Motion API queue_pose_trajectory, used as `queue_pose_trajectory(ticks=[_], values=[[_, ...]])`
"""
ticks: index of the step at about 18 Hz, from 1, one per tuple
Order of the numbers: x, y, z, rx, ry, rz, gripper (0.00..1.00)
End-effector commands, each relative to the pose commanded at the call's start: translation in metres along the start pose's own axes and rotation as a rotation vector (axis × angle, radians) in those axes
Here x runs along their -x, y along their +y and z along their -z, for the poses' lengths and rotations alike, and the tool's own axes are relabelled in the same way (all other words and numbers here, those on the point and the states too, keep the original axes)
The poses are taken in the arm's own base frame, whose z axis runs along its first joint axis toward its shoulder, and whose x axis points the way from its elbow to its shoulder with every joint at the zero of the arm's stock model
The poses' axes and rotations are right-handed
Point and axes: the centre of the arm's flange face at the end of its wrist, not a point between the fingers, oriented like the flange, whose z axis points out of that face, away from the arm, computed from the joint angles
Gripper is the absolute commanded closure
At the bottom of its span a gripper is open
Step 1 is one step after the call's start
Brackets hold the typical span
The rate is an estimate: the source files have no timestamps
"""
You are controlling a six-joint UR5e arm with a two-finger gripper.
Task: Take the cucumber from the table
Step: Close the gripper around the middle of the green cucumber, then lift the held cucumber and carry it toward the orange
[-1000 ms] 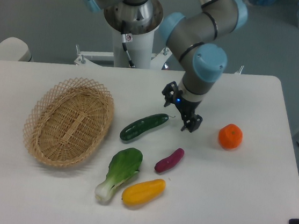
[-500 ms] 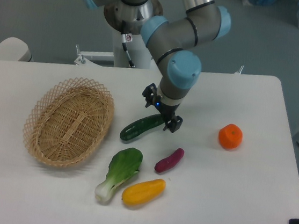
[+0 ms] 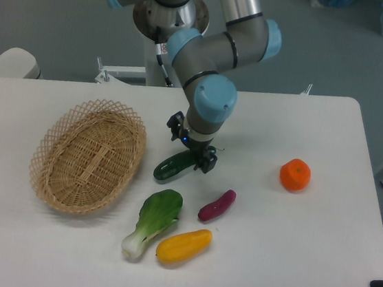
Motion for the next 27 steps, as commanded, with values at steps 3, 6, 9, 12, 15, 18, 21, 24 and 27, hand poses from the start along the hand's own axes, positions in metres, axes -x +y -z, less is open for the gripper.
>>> queue_pose_trajectory(ticks=[3, 6, 9, 12, 15, 18, 21, 24, 27], values=[[-0.004, 0.003, -0.009, 0.016, 0.014, 0.003, 0.13], [-0.003, 0.003, -0.011, 0.018, 0.015, 0.005, 0.27], [-0.004, 0.000, -0.010, 0.019, 0.009, -0.003, 0.44], [-0.002, -0.001, -0.006, 0.015, -0.001, -0.006, 0.68], [-0.001, 0.000, -0.002, 0.040, -0.018, -0.008, 0.81], [0.003, 0.003, 0.004, 0.068, -0.040, -0.008, 0.85], [0.013, -0.002, 0.024, 0.058, -0.079, -0.013, 0.85], [0.026, -0.006, 0.052, 0.044, -0.126, -0.018, 0.84], [0.041, -0.008, 0.077, 0.026, -0.173, -0.014, 0.84]])
